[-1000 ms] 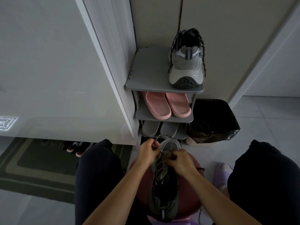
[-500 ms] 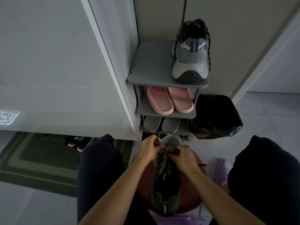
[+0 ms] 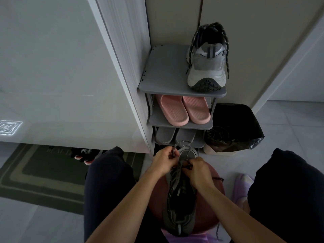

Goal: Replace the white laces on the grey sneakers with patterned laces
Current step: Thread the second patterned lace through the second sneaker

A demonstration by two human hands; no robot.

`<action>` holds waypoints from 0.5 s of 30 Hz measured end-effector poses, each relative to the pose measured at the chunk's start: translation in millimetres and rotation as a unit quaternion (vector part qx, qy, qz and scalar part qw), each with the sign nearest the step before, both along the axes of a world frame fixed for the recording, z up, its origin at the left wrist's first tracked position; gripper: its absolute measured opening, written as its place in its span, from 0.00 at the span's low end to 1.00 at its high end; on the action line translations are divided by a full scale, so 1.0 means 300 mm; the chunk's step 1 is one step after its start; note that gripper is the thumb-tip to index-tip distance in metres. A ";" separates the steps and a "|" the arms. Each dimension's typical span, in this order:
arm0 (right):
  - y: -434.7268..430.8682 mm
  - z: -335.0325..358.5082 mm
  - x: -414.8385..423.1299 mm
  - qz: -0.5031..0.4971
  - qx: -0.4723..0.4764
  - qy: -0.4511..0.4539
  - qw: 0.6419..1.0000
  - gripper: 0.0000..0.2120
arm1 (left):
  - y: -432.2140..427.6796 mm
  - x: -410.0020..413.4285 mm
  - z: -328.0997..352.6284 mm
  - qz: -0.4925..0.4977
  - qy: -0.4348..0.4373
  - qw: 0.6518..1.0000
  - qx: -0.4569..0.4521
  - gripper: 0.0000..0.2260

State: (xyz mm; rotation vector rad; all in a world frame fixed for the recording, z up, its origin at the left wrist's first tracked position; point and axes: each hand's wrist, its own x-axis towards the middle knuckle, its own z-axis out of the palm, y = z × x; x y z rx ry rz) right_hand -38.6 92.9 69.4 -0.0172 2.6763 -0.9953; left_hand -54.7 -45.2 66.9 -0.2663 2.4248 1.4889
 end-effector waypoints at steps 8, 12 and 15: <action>-0.006 0.016 0.014 -0.011 0.001 0.004 1.000 0.08 | 0.012 -0.021 0.008 -0.016 -0.032 0.999 -0.024 0.07; -0.012 0.023 0.015 -0.012 0.005 0.002 1.000 0.09 | 0.012 -0.020 0.020 0.021 -0.080 0.996 0.046 0.07; -0.012 0.023 0.014 -0.014 0.006 0.002 1.000 0.09 | 0.013 -0.014 0.021 0.034 -0.104 0.992 0.070 0.05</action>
